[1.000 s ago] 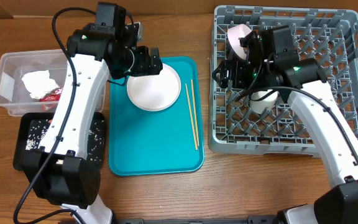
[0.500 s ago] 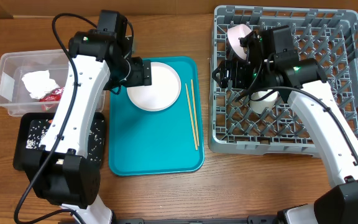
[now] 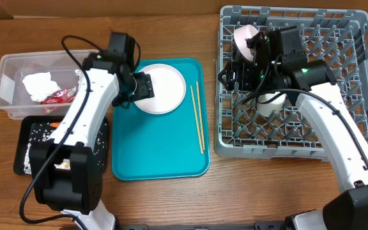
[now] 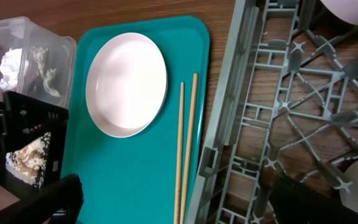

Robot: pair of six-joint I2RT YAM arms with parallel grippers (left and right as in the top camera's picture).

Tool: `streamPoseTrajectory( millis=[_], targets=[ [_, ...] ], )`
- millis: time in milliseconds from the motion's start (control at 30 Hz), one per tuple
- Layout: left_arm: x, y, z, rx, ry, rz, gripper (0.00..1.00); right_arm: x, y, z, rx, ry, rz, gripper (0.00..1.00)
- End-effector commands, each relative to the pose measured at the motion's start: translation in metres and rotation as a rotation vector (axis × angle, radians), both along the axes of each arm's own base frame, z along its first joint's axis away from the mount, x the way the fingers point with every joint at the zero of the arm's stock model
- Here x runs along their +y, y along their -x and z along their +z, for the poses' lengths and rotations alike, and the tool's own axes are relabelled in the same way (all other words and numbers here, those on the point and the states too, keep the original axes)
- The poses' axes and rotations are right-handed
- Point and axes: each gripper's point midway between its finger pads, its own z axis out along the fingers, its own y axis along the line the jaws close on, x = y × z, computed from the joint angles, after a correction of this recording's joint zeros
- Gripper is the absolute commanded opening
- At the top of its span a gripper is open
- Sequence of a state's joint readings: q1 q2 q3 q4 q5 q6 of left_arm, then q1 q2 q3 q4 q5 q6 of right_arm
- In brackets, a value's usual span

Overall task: Sort waste into correct bins and load items into the dishwasher
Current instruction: 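Lower the left gripper to the plate's left rim and grip it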

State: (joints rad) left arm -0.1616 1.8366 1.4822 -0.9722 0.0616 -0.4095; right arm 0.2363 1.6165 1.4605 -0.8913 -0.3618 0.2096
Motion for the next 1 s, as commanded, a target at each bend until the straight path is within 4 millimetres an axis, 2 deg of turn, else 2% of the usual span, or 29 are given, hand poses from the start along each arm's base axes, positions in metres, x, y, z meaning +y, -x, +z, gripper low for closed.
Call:
streamPoseTrajectory(
  millis=[0, 167, 367, 600, 633, 733, 833, 967],
  targets=[
    [0.006, 0.004, -0.008, -0.01, -0.004, 0.052, 0.72, 0.003, 0.0, 0.012, -0.028, -0.014, 0.004, 1.0],
    [0.006, 0.007, -0.027, -0.008, 0.004, 0.084, 0.66, 0.003, 0.0, 0.012, -0.028, -0.014, 0.004, 1.0],
    [0.008, 0.008, -0.042, -0.019, 0.007, 0.134, 0.64, 0.003, 0.0, 0.012, -0.027, -0.014, 0.004, 1.0],
    [0.013, -0.003, -0.044, -0.073, -0.002, 0.194, 0.57, 0.003, 0.0, 0.012, -0.027, -0.014, 0.004, 1.0],
    [0.012, -0.005, -0.044, -0.081, 0.001, 0.194, 0.52, 0.003, 0.0, 0.012, -0.027, -0.014, 0.004, 1.0],
    [0.012, -0.009, -0.045, -0.091, 0.004, 0.195, 0.48, 0.003, 0.0, 0.012, -0.027, -0.014, 0.004, 1.0],
    [0.011, -0.012, -0.049, -0.097, 0.006, 0.197, 0.49, 0.003, 0.0, 0.012, -0.027, -0.014, 0.004, 1.0],
    [0.01, -0.014, -0.05, -0.098, 0.01, 0.195, 0.67, 0.003, 0.0, 0.012, -0.027, -0.014, 0.004, 1.0]
  ],
)
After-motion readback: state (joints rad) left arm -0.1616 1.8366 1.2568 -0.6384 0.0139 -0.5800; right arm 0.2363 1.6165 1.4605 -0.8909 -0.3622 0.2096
